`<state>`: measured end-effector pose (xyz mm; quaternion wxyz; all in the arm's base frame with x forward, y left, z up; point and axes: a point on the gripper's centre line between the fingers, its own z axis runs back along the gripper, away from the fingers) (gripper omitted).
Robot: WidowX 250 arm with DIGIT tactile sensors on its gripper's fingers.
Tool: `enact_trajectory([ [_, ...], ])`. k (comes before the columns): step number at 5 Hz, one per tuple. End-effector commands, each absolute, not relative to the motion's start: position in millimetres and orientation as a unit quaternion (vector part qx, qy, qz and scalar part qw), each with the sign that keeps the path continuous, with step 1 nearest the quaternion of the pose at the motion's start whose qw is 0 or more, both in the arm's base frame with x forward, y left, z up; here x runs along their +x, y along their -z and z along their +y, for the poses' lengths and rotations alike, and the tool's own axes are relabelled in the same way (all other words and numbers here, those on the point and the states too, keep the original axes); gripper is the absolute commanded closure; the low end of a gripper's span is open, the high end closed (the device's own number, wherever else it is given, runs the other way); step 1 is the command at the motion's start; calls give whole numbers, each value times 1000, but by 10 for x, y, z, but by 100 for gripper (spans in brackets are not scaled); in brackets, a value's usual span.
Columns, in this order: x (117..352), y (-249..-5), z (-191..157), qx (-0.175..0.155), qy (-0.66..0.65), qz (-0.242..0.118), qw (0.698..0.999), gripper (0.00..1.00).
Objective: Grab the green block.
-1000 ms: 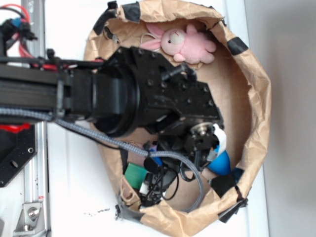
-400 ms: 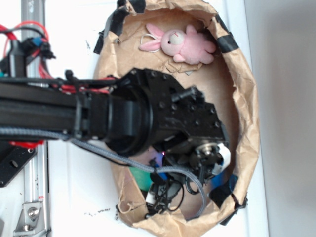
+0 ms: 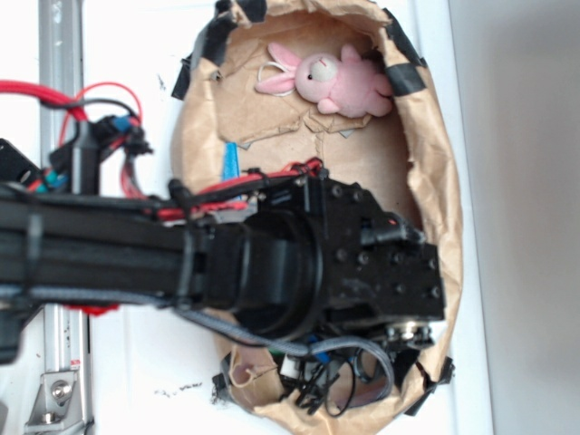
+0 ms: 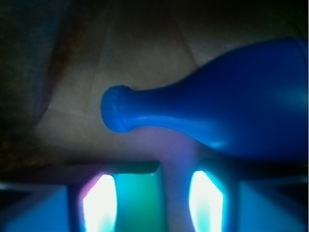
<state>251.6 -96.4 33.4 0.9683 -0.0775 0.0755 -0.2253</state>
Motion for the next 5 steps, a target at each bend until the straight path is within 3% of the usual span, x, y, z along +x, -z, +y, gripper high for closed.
enact_trajectory([
  [1, 2699, -689, -330, -39, 186, 29, 981, 100],
  [2, 2739, -718, -254, -39, 181, 27, 982, 100],
  [3, 2750, -789, -291, -61, 182, 11, 981, 0],
  [4, 2674, -784, -445, -71, 201, 8, 977, 0],
  [5, 2557, -631, -641, -80, 218, 24, 972, 0],
])
